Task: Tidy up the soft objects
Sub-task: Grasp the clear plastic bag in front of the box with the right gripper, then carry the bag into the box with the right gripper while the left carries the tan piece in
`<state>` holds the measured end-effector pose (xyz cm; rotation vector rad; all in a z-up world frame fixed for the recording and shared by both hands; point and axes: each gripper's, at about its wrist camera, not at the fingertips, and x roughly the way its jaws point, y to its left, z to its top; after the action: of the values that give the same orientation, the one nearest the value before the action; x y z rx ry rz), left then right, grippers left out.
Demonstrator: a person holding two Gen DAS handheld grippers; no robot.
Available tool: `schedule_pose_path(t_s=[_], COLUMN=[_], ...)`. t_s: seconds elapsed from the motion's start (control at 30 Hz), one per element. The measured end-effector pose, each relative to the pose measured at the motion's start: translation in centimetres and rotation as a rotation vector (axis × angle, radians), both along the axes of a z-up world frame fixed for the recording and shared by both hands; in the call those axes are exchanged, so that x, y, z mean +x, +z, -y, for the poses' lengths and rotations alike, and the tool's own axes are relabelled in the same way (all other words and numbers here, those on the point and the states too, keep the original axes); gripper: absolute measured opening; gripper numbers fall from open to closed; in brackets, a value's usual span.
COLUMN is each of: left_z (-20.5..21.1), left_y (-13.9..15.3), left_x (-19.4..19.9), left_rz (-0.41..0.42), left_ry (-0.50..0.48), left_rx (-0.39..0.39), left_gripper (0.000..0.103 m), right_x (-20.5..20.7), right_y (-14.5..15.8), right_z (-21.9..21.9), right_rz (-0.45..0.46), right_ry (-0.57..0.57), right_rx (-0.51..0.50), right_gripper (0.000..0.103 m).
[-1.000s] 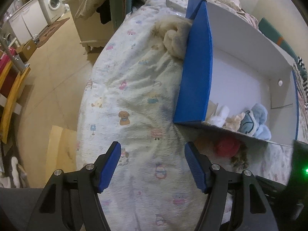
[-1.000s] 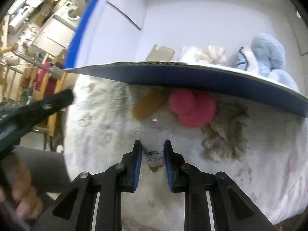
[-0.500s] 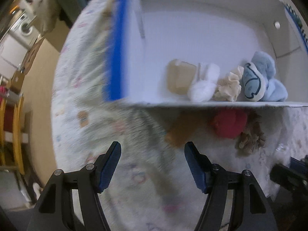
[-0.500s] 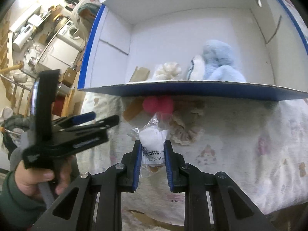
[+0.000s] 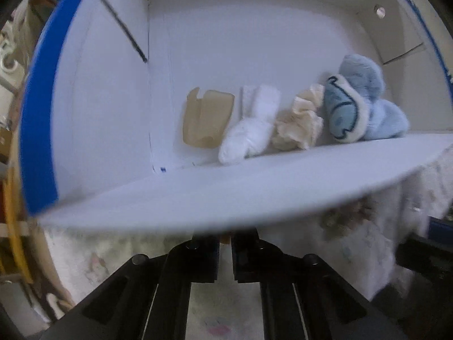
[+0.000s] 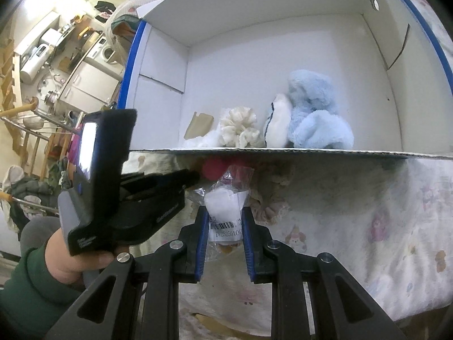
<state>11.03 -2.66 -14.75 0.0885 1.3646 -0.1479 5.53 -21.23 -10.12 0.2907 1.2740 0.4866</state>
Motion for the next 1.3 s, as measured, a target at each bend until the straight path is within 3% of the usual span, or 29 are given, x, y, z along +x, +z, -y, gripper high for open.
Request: schedule_pose_path(t_s=[0.27, 0.6, 0.9, 1.13, 1.3], left_z=[-3.0, -5.2, -2.3, -1.1, -0.4], left_y=[1.4, 3.8, 8.1, 13.0, 15.8], left_x=[-2.6, -5.9, -8.9, -8.5, -6.2], left_rz=[0.024, 0.118, 0.22, 0.322, 0.401], left_ry=[0.061, 0.1, 0.157, 0.153, 0.145], left_rx=[-0.027, -0.024, -0.044, -0.068, -0.056], left_gripper=[0.006, 0.006, 0.006, 0.006, 0.006], right_x=[0.0, -0.6, -1.0, -1.2, -0.6], right_y=[-0.5, -0.6, 0.1, 3.1, 6.4], right_z=[-1.4, -2.5, -2.2, -1.2, -0.1], right_rz=[0.002, 0.009, 0.016, 0.106, 0.239], right_ry=[0.028, 0.046, 0.026, 0.011, -0.029], right_rx=[-0.013, -0.065, -0.047, 0.039, 0.118], right_gripper=[0.024, 0.024, 0.024, 0.024, 0.024])
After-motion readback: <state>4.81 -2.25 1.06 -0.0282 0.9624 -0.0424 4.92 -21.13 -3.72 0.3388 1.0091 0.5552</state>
